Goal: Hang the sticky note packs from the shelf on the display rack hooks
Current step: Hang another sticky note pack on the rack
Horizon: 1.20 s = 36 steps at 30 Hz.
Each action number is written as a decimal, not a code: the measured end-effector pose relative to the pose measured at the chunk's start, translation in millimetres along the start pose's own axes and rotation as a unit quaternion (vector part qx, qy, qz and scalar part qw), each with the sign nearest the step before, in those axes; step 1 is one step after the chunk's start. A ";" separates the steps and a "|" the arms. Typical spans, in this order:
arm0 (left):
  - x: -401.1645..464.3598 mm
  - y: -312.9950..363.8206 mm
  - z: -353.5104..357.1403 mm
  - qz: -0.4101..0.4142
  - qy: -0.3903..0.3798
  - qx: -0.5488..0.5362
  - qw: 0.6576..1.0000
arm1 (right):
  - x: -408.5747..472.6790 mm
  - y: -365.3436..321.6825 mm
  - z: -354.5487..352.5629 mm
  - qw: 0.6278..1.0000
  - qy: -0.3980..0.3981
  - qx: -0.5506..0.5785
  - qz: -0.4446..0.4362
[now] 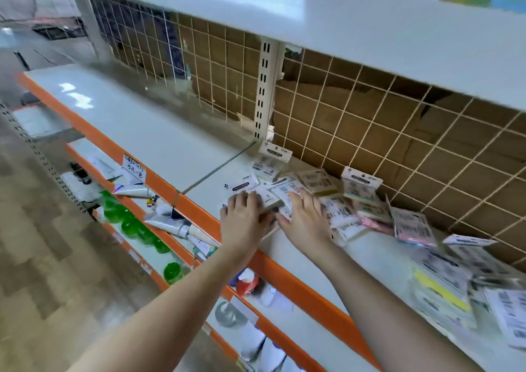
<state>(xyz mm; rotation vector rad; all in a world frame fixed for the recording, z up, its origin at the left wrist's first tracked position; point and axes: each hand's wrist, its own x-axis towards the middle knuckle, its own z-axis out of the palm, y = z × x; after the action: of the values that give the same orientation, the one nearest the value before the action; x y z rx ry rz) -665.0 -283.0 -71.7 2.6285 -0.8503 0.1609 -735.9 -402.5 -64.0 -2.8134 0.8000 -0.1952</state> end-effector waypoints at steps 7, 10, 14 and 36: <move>3.0 -0.6 3.6 0.016 0.049 -0.007 0.999 | -10.6 -20.7 10.4 0.992 0.075 -0.094 0.048; 1.0 -4.8 5.0 0.026 0.050 -0.016 0.998 | -18.8 -26.1 6.4 0.985 0.111 -0.119 0.058; -2.0 -8.4 6.8 0.042 0.069 -0.059 0.995 | -25.3 -23.3 -2.4 0.979 0.129 -0.153 0.037; -53.5 55.4 -46.2 -0.195 0.004 -0.677 0.709 | -100.8 53.8 -70.2 0.595 0.235 0.701 0.315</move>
<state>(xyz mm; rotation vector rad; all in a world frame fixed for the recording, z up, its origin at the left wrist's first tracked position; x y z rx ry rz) -740.5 -277.8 -23.4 1.2867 -0.1508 -0.4263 -861.0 -405.2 -15.6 -0.8795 0.9854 -0.9410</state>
